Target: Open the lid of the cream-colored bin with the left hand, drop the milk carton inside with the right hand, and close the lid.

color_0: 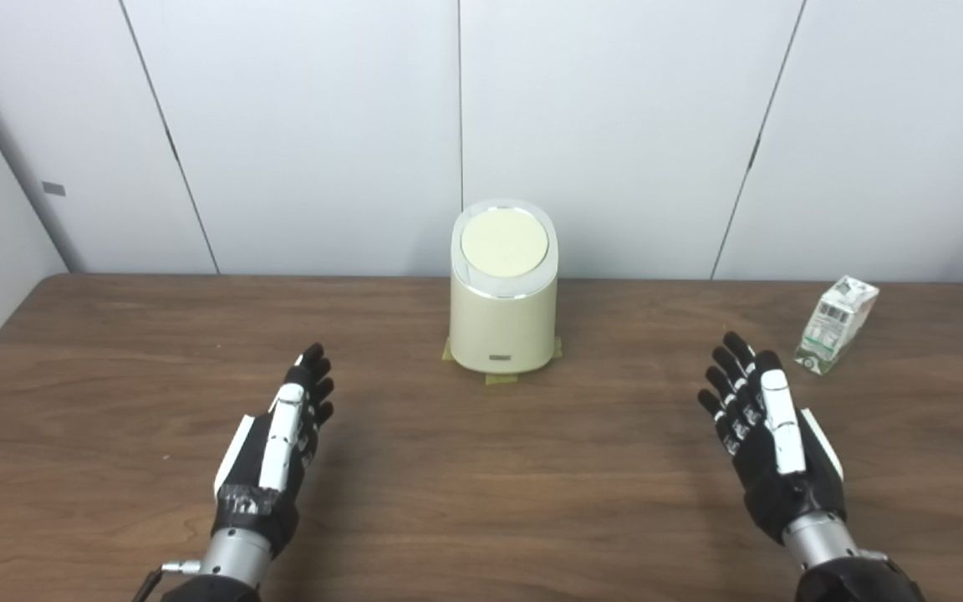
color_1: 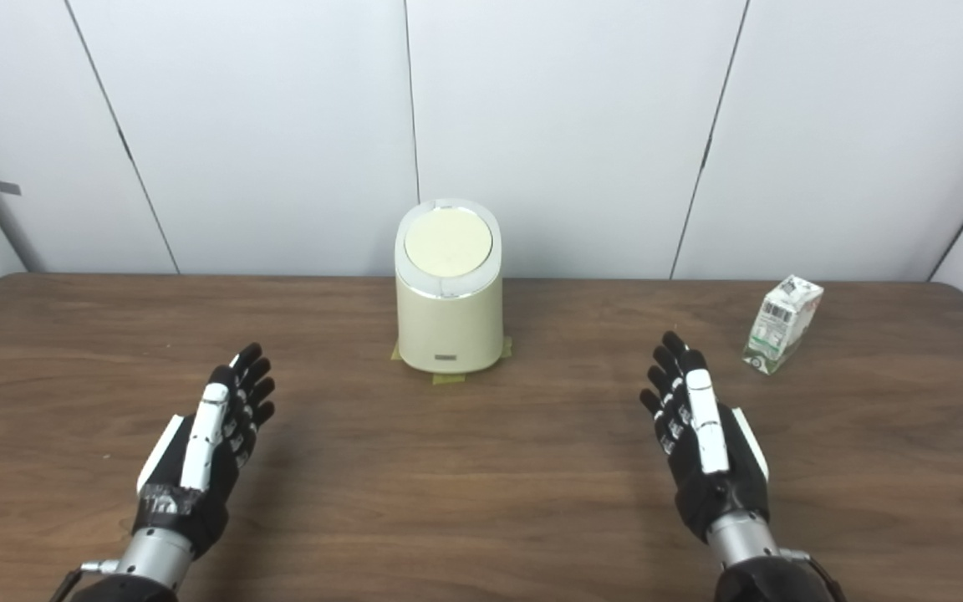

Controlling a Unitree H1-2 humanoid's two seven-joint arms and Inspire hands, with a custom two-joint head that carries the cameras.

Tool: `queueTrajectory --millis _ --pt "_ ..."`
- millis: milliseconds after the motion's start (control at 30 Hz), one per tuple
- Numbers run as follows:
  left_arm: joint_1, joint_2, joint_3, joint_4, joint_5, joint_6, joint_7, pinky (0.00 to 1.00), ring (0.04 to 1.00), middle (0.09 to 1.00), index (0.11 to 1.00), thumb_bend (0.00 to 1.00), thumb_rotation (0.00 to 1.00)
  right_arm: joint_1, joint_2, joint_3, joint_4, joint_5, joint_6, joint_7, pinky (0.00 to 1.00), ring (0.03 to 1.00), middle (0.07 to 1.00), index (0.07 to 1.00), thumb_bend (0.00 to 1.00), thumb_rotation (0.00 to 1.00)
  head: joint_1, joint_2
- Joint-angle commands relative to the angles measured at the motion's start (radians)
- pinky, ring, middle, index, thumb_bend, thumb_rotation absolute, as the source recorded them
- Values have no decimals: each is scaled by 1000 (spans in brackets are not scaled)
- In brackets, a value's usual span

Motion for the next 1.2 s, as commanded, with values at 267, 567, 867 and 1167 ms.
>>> queueTrajectory --millis 267,567,867,1167 --pt "-36 13 0 -40 3 -8 0 1000 1000 1000 1000 569 992 -34 -6 0 -29 0 -24 9 968 981 979 952 588 864 1 5" --pt "-37 14 4 -39 1 -7 3 1000 1000 1000 1000 579 981 -31 -10 6 -26 3 -33 18 965 980 979 957 585 866 -3 2" --pt "-67 15 -1 -56 26 8 11 1000 999 998 1000 567 722 -12 -28 2 -12 7 -57 46 966 983 986 959 579 870 -23 -43" --pt "-251 125 -64 -76 216 86 -33 936 968 967 1000 740 583 5 -11 15 -31 2 -49 46 956 970 972 949 548 865 -29 -98"
